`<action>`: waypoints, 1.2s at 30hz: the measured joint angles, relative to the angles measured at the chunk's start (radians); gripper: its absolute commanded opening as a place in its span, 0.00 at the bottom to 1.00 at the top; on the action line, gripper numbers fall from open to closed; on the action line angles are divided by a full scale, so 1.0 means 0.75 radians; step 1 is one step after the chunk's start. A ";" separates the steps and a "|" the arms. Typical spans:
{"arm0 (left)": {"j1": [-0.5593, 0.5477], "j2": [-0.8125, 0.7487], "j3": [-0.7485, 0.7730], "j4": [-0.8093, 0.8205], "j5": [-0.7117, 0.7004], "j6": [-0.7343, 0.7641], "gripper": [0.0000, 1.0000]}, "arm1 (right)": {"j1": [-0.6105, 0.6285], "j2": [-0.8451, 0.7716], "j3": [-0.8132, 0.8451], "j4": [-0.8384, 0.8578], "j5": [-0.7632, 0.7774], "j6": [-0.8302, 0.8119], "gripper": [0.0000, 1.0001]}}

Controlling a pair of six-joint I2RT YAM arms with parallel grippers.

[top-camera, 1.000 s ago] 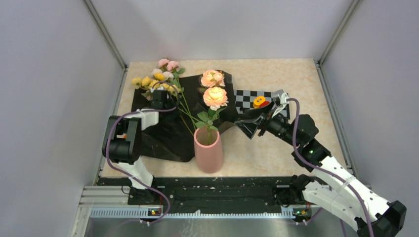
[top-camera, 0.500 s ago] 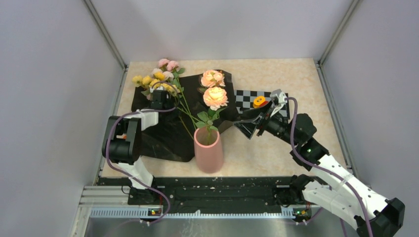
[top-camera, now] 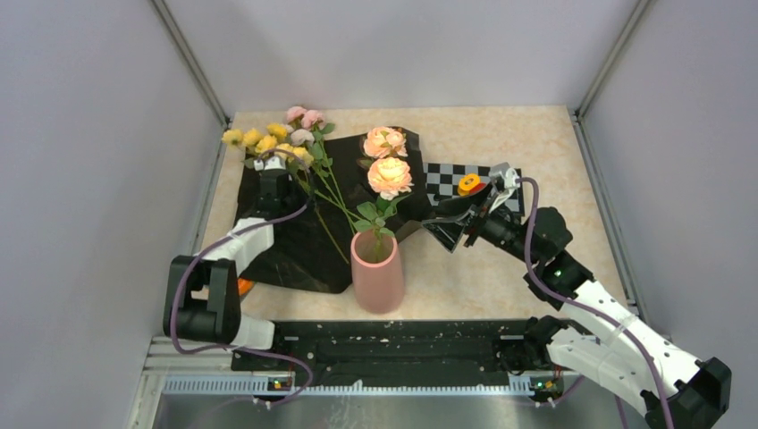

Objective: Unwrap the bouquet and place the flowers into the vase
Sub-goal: Pick up the fake flower from the wrapping paper.

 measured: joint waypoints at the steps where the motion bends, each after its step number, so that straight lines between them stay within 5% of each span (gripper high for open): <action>1: 0.002 -0.030 -0.014 0.000 0.000 -0.001 0.00 | 0.000 0.000 0.000 0.002 0.000 0.001 0.80; 19: 0.014 -0.781 -0.211 -0.098 0.045 0.052 0.00 | 0.000 -0.018 -0.011 0.006 -0.010 0.012 0.82; 28: 0.014 -1.058 0.037 -0.216 0.262 0.150 0.00 | 0.000 -0.021 -0.011 0.015 -0.021 0.019 0.81; 36: 0.014 -1.071 0.281 -0.213 0.564 0.182 0.00 | 0.000 -0.023 -0.030 0.045 -0.011 0.031 0.82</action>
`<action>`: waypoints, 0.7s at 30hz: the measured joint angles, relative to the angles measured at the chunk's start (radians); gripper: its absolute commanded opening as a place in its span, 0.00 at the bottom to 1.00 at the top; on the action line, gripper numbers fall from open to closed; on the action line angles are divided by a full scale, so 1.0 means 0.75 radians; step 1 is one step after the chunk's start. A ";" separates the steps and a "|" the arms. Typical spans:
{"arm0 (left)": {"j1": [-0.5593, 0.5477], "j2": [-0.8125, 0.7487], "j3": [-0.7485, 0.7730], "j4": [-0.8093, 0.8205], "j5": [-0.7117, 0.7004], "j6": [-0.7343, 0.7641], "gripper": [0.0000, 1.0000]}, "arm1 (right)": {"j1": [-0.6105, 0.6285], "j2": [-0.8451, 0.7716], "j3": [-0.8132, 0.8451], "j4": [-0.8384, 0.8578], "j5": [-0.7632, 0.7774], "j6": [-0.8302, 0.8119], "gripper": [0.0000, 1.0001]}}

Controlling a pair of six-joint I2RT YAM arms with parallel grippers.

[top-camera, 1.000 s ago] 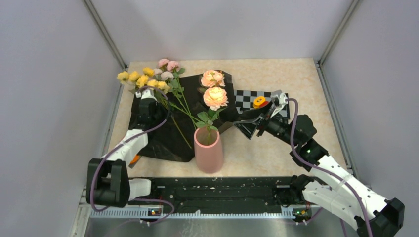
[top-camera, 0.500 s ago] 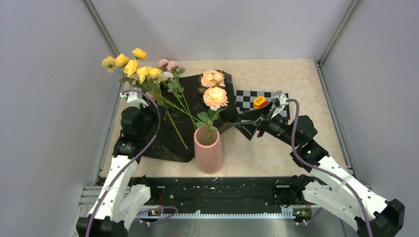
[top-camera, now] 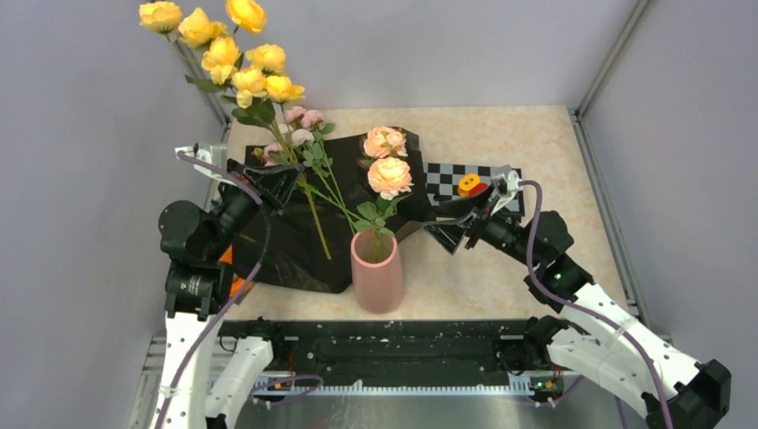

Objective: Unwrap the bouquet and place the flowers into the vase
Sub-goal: Pick up the fake flower from the wrapping paper.

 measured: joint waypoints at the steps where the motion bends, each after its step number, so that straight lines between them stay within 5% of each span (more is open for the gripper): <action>1: 0.000 0.013 0.036 0.002 0.043 -0.018 0.00 | 0.000 -0.004 -0.010 0.003 0.008 0.001 0.82; 9: 0.000 0.107 0.287 0.127 0.303 -0.205 0.00 | 0.000 -0.120 -0.144 0.020 0.170 0.018 0.82; 21: -0.049 0.140 0.300 0.372 0.394 -0.358 0.00 | 0.000 -0.318 -0.253 0.031 0.442 0.037 0.82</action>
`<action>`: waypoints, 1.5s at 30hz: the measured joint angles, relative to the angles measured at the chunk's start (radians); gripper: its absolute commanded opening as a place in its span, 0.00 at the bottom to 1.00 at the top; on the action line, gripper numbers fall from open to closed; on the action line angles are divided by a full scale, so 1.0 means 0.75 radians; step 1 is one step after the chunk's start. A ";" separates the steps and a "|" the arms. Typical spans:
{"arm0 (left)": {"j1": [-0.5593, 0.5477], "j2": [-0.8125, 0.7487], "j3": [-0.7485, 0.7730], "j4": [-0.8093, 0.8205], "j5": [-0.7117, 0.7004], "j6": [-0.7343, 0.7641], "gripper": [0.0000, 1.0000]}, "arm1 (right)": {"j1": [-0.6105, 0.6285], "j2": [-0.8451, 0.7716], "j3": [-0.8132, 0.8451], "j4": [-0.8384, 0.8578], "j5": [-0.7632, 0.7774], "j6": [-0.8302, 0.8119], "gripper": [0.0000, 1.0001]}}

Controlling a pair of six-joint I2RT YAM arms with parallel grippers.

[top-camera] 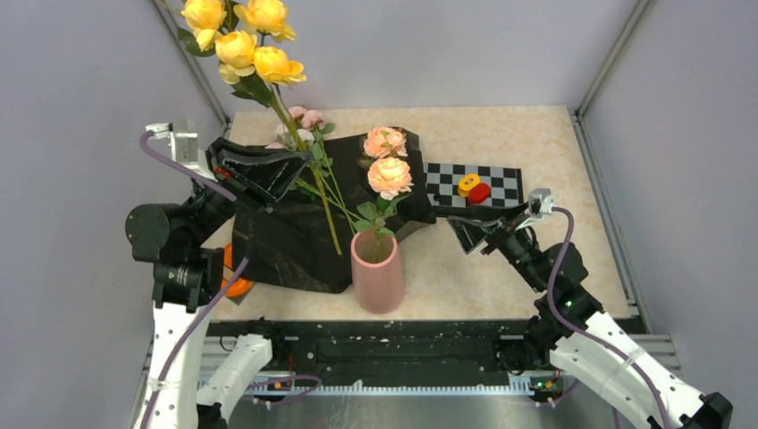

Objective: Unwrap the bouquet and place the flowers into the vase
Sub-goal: Insert the fake flower into the vase.

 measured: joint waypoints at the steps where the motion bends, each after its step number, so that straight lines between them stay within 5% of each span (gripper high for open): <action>1: -0.017 0.008 -0.006 0.017 -0.010 0.000 0.00 | 0.000 -0.012 -0.015 0.002 0.017 0.003 0.82; 12: -0.343 0.217 -0.022 0.073 -0.201 0.174 0.00 | -0.001 -0.016 -0.035 0.006 0.102 0.015 0.82; 21: -0.579 0.178 -0.251 0.094 -0.395 0.411 0.00 | -0.001 -0.028 -0.063 -0.012 0.124 0.015 0.82; 45: -0.625 -0.048 -0.590 0.176 -0.431 0.518 0.00 | -0.001 -0.031 -0.084 -0.018 0.138 0.026 0.82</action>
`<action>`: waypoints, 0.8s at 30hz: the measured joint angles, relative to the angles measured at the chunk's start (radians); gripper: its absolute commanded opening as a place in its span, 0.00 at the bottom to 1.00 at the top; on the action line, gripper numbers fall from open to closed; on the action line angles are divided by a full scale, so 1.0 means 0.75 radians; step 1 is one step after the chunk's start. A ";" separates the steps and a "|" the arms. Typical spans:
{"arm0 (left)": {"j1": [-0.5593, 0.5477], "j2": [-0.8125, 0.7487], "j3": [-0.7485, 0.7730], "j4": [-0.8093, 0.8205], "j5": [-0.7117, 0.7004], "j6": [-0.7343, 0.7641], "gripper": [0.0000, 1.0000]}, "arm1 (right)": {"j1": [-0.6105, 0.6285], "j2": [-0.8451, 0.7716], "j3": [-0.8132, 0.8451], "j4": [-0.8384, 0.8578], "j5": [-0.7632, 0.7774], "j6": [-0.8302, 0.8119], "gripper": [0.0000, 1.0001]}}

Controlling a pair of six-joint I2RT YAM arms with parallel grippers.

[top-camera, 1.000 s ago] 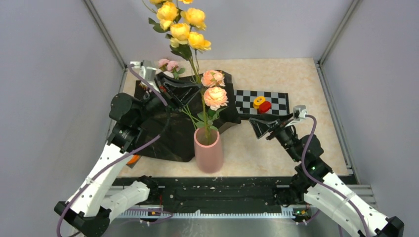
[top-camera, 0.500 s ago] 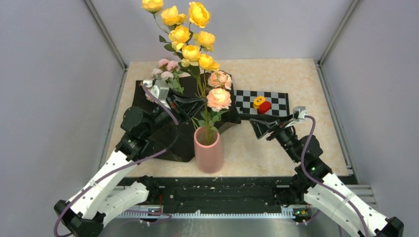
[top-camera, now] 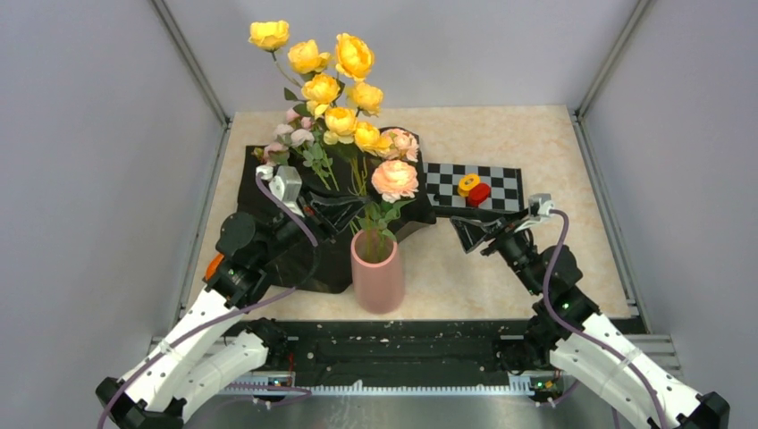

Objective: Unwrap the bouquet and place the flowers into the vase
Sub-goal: Insert the fake flower into the vase.

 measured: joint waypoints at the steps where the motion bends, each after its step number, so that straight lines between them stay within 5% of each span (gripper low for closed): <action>1: -0.001 -0.010 -0.012 -0.001 0.002 -0.001 0.00 | 0.000 0.000 0.000 0.002 0.000 0.000 0.82; 24: -0.001 -0.113 -0.206 -0.081 -0.003 -0.019 0.12 | 0.000 0.068 -0.017 0.033 -0.008 0.033 0.82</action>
